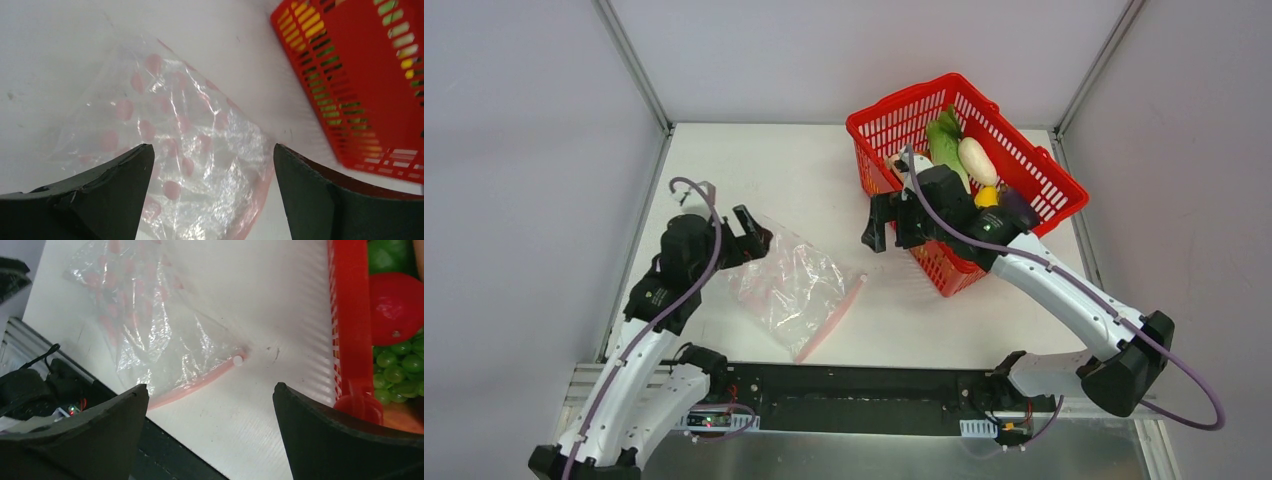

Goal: Place the food in the zip-top bag and seal the zipper
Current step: Adjust the bin at the center of the board, then pick up the zipper food storage bag at the center of the board.

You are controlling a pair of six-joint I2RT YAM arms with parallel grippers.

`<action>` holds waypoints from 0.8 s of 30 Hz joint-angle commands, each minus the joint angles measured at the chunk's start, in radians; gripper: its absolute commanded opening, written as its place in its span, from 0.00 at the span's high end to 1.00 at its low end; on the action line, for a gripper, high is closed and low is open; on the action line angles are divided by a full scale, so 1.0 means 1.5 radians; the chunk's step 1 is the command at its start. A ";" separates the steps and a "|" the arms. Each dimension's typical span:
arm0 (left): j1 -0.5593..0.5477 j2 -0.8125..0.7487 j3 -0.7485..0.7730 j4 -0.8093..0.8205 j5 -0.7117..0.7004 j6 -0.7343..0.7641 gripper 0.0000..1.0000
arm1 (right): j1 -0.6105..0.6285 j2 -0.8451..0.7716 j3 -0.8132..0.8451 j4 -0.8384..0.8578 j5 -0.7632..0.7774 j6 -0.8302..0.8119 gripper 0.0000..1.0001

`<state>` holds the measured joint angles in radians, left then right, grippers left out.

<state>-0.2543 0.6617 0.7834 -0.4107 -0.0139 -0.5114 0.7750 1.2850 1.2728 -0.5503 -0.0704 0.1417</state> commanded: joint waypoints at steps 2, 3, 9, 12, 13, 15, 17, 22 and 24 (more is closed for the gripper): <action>-0.158 0.048 0.012 -0.045 -0.077 0.067 0.10 | 0.002 -0.017 -0.033 0.040 0.200 0.013 0.02; -0.188 0.063 0.015 -0.058 -0.098 0.077 0.11 | 0.002 -0.016 -0.035 0.042 0.215 0.018 0.02; -0.390 0.163 0.005 -0.106 -0.239 0.098 0.13 | 0.002 -0.040 -0.034 0.047 0.176 0.025 0.02; -0.460 0.215 0.000 -0.104 -0.243 0.097 0.16 | 0.003 -0.098 -0.088 0.123 0.085 0.037 0.02; -0.484 0.232 0.003 -0.104 -0.238 0.096 0.18 | 0.002 -0.114 -0.105 0.150 0.063 0.045 0.02; -0.529 0.265 0.012 -0.113 -0.236 0.092 0.19 | 0.002 -0.140 -0.128 0.179 0.032 0.060 0.02; -0.561 0.292 0.015 -0.121 -0.238 0.075 0.20 | 0.003 -0.156 -0.132 0.180 0.040 0.075 0.02; -0.620 0.338 0.004 -0.075 -0.246 0.029 0.22 | 0.003 -0.205 -0.139 0.173 0.194 0.128 0.02; -0.642 0.366 0.011 -0.070 -0.271 0.015 0.22 | 0.002 -0.239 -0.154 0.197 0.205 0.131 0.02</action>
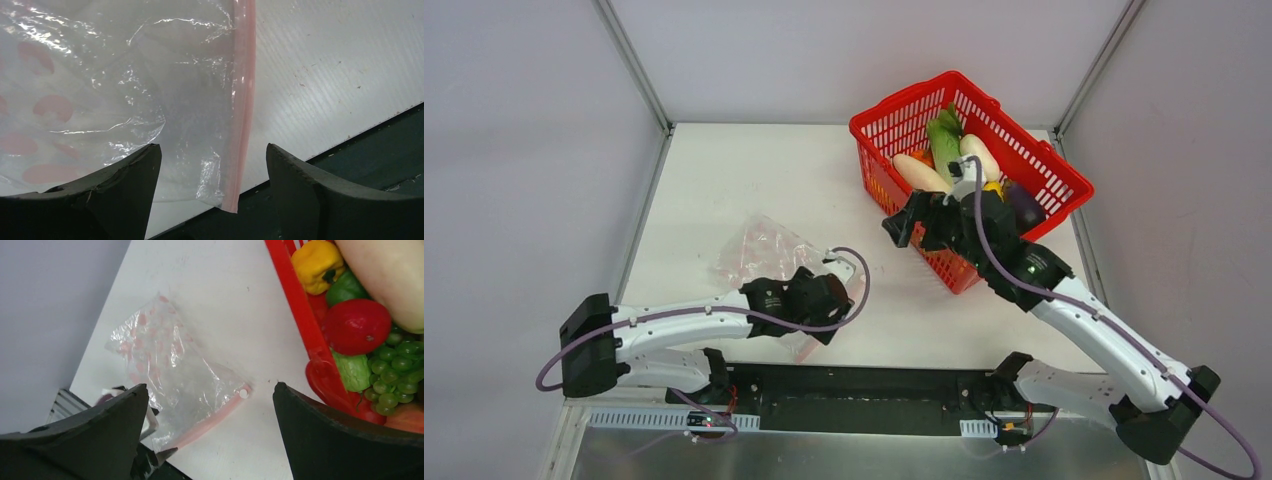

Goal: Place the food in the zip-top bag and seal the zipper
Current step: Pick up the zipper food storage bag at the center of the board.

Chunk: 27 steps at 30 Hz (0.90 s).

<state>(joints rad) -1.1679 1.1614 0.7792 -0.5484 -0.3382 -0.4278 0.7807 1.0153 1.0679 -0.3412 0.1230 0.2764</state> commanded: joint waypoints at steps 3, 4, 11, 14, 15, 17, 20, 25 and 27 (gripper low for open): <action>-0.053 0.077 0.031 0.003 -0.097 -0.057 0.24 | -0.003 -0.111 -0.043 0.085 0.101 0.060 0.01; -0.058 0.092 0.036 -0.002 -0.106 -0.062 0.24 | -0.003 -0.128 -0.050 0.091 0.114 0.064 0.01; -0.083 0.155 0.051 -0.021 -0.154 -0.092 0.33 | -0.002 -0.228 -0.094 0.110 0.280 0.053 0.13; -0.085 0.173 0.047 -0.016 -0.170 -0.094 0.41 | -0.003 -0.250 -0.102 0.121 0.295 0.039 0.14; -0.086 0.184 0.047 -0.022 -0.179 -0.094 0.46 | -0.002 -0.253 -0.099 0.119 0.295 0.036 0.14; -0.087 0.202 0.053 -0.036 -0.192 -0.094 0.52 | -0.002 -0.252 -0.087 0.107 0.299 0.033 0.17; -0.097 0.221 0.062 -0.045 -0.202 -0.087 0.64 | -0.002 -0.253 -0.085 0.104 0.302 0.038 0.22; -0.107 0.229 0.063 -0.048 -0.217 -0.094 0.79 | -0.002 -0.247 -0.096 0.103 0.284 0.060 0.24; -0.107 0.227 0.064 -0.054 -0.229 -0.103 0.89 | -0.002 -0.242 -0.096 0.098 0.279 0.062 0.28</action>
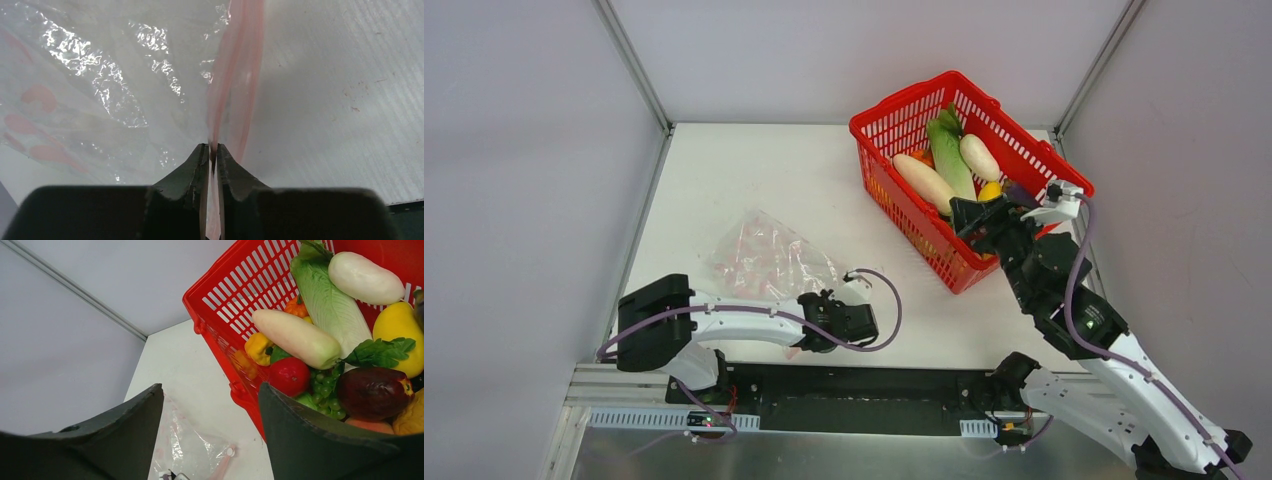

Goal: Place the food in the zip-top bag and seal the zipper
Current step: Pick up the zipper food storage bag at the center of the board.

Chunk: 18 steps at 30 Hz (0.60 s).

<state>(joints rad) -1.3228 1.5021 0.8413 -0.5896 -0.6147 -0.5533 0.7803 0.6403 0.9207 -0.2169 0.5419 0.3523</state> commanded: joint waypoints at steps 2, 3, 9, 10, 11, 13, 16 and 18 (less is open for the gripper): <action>-0.007 -0.003 0.046 -0.065 -0.075 -0.032 1.00 | -0.002 0.015 0.006 0.010 0.002 0.013 0.36; -0.009 -0.005 0.052 -0.078 -0.091 -0.035 1.00 | -0.003 0.018 0.008 0.005 0.005 0.013 0.39; -0.013 -0.043 0.100 -0.152 -0.175 -0.053 1.00 | -0.002 0.045 0.031 -0.019 -0.022 0.012 0.40; -0.013 -0.062 0.102 -0.156 -0.183 -0.056 1.00 | -0.002 0.047 0.032 -0.014 -0.042 0.009 0.40; -0.013 -0.083 0.105 -0.157 -0.190 -0.060 1.00 | -0.002 0.047 0.032 -0.007 -0.065 0.006 0.40; -0.012 -0.135 0.102 -0.145 -0.201 -0.061 1.00 | -0.003 0.053 0.032 0.008 -0.106 0.005 0.39; -0.012 -0.239 0.085 -0.111 -0.214 -0.052 1.00 | -0.003 0.075 0.041 0.015 -0.168 0.009 0.37; -0.011 -0.301 0.068 -0.085 -0.217 -0.045 1.00 | -0.002 0.097 0.045 0.017 -0.209 0.019 0.37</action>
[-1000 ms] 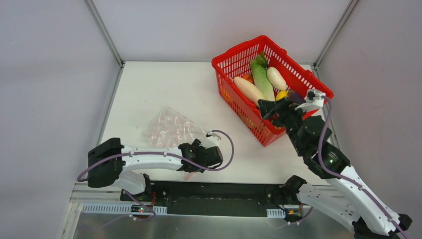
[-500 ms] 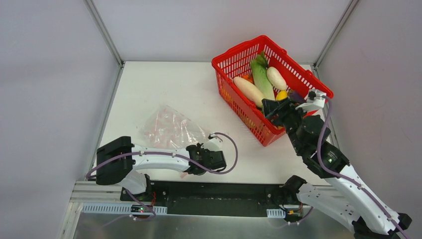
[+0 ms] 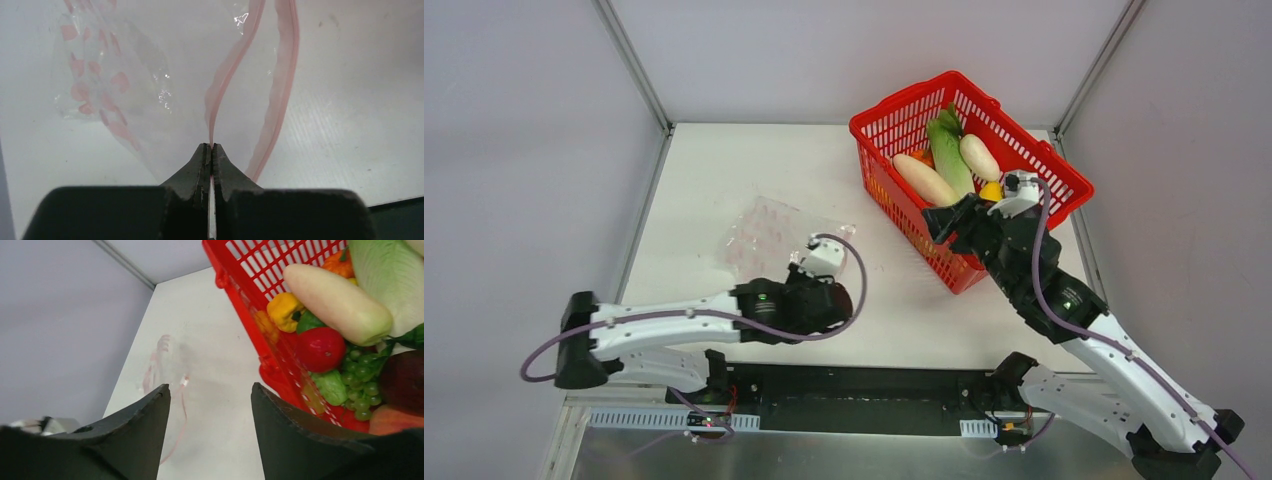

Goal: Place the food in the zip-top bag and seal the zipper
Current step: Pick up the zipper food storage bag at the center of the board, then open the zipper of the food storage bag at the center of the board.

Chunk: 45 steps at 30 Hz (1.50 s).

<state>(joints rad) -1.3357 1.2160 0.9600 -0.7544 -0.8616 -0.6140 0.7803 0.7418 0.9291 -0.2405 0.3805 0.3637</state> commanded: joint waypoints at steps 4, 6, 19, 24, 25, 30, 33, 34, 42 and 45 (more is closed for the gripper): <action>0.000 -0.216 -0.057 0.097 -0.048 0.003 1.00 | -0.003 0.066 0.024 0.090 -0.207 0.068 0.34; 0.000 -0.249 -0.071 0.109 -0.059 -0.006 1.00 | -0.002 0.092 0.010 0.138 -0.308 0.097 0.33; 0.004 -0.209 -0.002 0.089 -0.070 -0.034 1.00 | 0.056 0.309 0.064 0.194 -0.490 0.122 0.35; 0.004 -0.191 0.027 0.081 -0.052 -0.035 1.00 | 0.064 0.359 0.079 0.188 -0.461 0.122 0.48; 0.005 -0.189 0.031 0.078 -0.048 -0.035 1.00 | 0.064 0.366 0.078 0.195 -0.460 0.122 0.48; 0.005 -0.187 0.042 0.056 -0.038 -0.036 1.00 | 0.072 0.407 0.095 0.211 -0.460 0.127 0.48; 0.005 -0.185 0.041 0.051 -0.037 -0.032 1.00 | 0.075 0.427 0.108 0.210 -0.445 0.132 0.48; 0.005 -0.182 0.042 0.044 -0.038 -0.034 1.00 | 0.077 0.431 0.111 0.209 -0.443 0.131 0.48; 0.005 -0.154 0.077 -0.003 -0.038 -0.035 1.00 | 0.083 0.450 0.143 0.175 -0.387 0.130 0.54; 0.005 -0.155 0.081 -0.007 -0.044 -0.035 1.00 | 0.083 0.465 0.152 0.165 -0.380 0.126 0.84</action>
<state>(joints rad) -1.3338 0.9863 1.0344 -0.7261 -0.9169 -0.6514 0.8993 1.4181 1.1000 0.0109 -0.2329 0.5522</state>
